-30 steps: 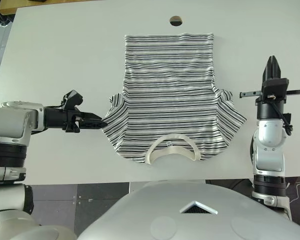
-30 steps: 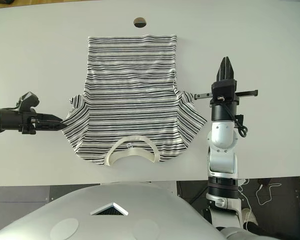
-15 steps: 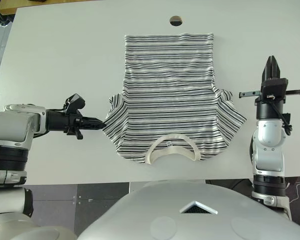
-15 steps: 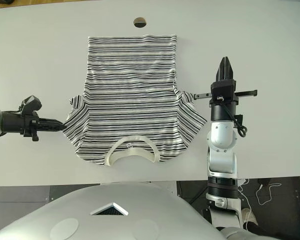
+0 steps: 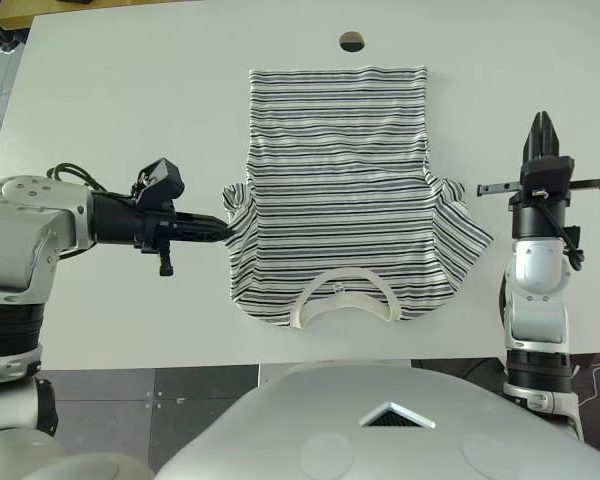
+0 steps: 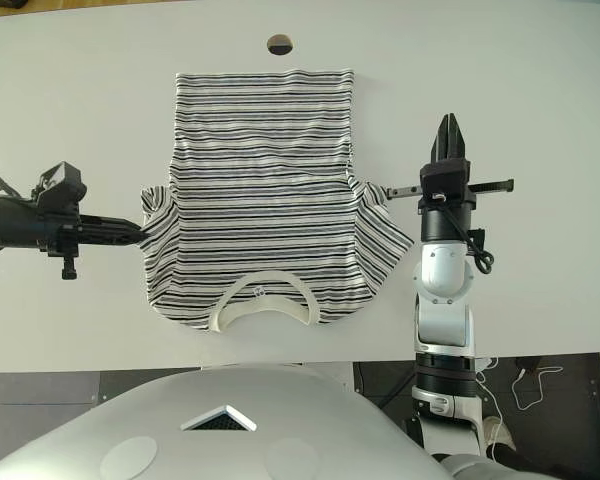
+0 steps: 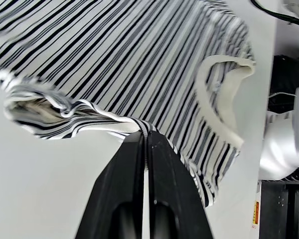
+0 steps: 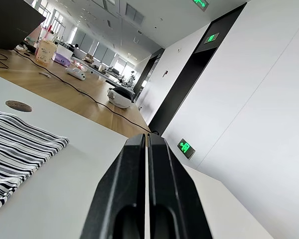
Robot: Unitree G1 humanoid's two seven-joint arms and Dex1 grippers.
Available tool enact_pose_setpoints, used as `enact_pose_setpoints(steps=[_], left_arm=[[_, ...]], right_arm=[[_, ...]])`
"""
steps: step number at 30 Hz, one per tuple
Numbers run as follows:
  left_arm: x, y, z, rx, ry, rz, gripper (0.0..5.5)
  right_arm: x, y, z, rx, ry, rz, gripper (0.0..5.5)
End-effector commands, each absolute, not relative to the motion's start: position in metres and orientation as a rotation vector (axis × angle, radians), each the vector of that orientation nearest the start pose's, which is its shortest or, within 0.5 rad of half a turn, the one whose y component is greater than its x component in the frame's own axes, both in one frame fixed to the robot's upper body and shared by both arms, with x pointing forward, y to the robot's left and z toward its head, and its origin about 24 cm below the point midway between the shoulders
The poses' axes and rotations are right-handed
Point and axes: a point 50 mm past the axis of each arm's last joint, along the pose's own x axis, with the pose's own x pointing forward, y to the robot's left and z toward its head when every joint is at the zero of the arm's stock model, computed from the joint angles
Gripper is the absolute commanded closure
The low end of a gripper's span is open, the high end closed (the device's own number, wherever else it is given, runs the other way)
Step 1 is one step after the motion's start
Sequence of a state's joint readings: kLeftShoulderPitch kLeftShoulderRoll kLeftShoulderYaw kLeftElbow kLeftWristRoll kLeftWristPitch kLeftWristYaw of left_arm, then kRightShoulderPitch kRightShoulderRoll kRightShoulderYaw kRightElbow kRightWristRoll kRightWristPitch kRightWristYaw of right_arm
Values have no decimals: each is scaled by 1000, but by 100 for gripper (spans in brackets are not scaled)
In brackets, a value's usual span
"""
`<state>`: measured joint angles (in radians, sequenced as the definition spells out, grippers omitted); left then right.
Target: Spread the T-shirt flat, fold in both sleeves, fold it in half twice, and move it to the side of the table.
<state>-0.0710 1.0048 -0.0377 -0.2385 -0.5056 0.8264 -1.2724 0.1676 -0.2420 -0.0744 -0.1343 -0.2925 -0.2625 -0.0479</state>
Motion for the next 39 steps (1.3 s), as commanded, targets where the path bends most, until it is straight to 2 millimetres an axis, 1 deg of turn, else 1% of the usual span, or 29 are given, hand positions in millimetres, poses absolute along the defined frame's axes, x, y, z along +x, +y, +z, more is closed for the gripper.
enact_pose_setpoints(steps=[1,5,9,11,13,16,17,19,21,24,26,28,29,30,34,37,39], left_arm=[[211,218,100,111,793,-1214,536],[222,193,75,145,763,-1143,536],[227,178,64,107,749,-1122,536],[225,174,61,99,752,-1118,506],[223,170,57,76,755,-1125,476],[211,163,54,38,750,-1149,429],[207,161,55,22,731,-1156,414],[204,158,64,-17,646,-1171,402],[206,156,80,-72,493,-1153,402],[211,159,98,-149,331,-1077,402],[209,162,102,-177,271,-1026,402],[204,161,99,-198,253,-1009,402],[202,161,97,-204,251,-1001,402],[202,160,96,-208,251,-998,402],[201,160,97,-208,215,-992,402],[199,159,96,-211,210,-1002,402],[199,158,94,-217,214,-1003,432]], right_arm=[[222,-202,70,-557,-239,-39,540],[221,-201,70,-570,-238,-34,540],[220,-197,68,-585,-231,-4,540],[220,-195,68,-572,-230,24,540],[219,-195,69,-542,-212,57,510],[212,-197,68,-545,-102,178,455],[206,-200,68,-573,-47,251,436],[193,-205,70,-615,45,376,409],[183,-216,74,-631,119,425,396],[166,-235,69,-666,280,476,396],[156,-248,62,-675,395,492,396],[151,-261,58,-615,485,462,396],[150,-264,55,-577,519,462,396],[149,-265,53,-552,539,464,396],[142,-250,38,-437,610,550,396],[142,-245,36,-388,620,572,396],[142,-244,39,-354,602,577,393]])
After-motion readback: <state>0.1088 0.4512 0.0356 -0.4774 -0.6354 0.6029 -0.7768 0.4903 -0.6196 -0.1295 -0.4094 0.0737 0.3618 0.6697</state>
